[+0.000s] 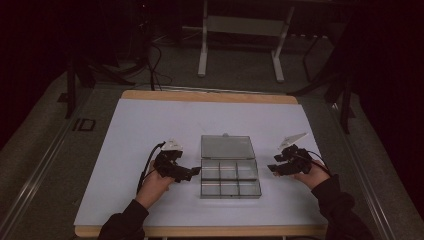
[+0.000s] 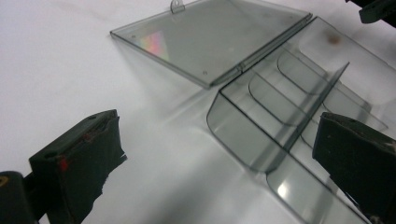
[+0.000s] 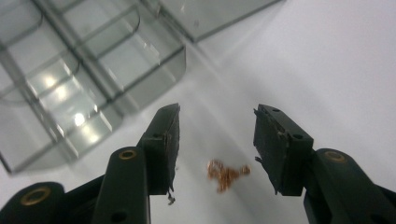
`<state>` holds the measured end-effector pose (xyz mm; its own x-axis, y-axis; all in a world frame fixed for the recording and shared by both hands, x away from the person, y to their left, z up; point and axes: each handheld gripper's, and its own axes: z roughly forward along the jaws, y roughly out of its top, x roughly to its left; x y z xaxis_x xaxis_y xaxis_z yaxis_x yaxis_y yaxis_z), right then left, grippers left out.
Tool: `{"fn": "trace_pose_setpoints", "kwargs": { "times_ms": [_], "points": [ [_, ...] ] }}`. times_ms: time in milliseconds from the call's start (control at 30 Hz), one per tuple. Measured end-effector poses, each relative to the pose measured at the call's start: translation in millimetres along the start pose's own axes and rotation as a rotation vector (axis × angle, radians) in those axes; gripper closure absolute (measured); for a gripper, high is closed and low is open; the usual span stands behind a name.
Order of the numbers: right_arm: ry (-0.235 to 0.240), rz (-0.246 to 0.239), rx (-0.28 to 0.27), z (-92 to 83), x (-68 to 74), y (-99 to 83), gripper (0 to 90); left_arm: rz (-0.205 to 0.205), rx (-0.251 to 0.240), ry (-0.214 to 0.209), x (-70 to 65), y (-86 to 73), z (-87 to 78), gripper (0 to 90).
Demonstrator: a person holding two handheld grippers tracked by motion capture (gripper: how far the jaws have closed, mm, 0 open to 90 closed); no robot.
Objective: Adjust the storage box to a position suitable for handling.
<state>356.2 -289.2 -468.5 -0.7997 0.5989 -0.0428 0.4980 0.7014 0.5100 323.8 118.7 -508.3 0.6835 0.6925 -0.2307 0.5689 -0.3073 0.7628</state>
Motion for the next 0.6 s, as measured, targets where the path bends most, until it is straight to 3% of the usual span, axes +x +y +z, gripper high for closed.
{"fn": "trace_pose_setpoints", "kwargs": {
  "times_ms": [233,400,600],
  "points": [
    [0.026,-0.042,0.084,3.8,-3.1,-16.6,53.0,-0.006,-0.012,0.001,-0.9,-17.2,-4.8,2.0],
    [0.035,-0.073,0.151,13.7,-8.2,-23.3,53.8,-0.015,-0.024,-0.008,0.9,-21.1,-7.9,2.0],
    [0.054,-0.061,0.203,26.6,-15.6,-23.7,53.2,-0.012,-0.042,-0.016,-3.7,-24.0,-11.6,2.0]
  ]
}}
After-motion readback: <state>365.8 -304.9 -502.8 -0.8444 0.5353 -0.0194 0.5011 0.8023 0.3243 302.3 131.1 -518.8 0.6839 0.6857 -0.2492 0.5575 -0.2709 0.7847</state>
